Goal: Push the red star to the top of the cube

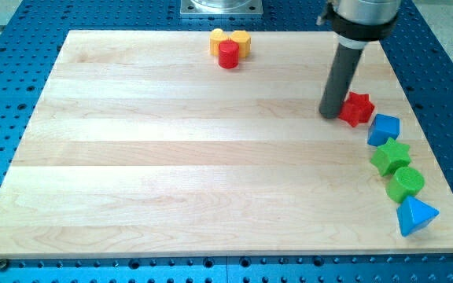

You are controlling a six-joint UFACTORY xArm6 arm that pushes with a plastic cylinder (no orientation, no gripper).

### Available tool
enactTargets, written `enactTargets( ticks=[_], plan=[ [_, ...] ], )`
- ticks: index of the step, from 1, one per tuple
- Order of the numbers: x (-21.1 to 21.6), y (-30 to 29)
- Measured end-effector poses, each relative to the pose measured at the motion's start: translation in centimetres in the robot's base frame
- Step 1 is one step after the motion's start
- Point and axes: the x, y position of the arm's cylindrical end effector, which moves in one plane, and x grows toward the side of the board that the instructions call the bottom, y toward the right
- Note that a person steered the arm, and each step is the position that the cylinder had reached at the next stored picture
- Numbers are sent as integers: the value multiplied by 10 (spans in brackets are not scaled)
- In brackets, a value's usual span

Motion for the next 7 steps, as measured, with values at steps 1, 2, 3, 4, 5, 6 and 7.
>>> enactTargets(
  ticks=[1, 2, 3, 4, 5, 6, 7],
  plan=[
    [0, 3],
    [4, -11],
    [22, -8],
    [25, 8],
    [1, 25],
    [-12, 30],
    [-13, 35]
  ],
)
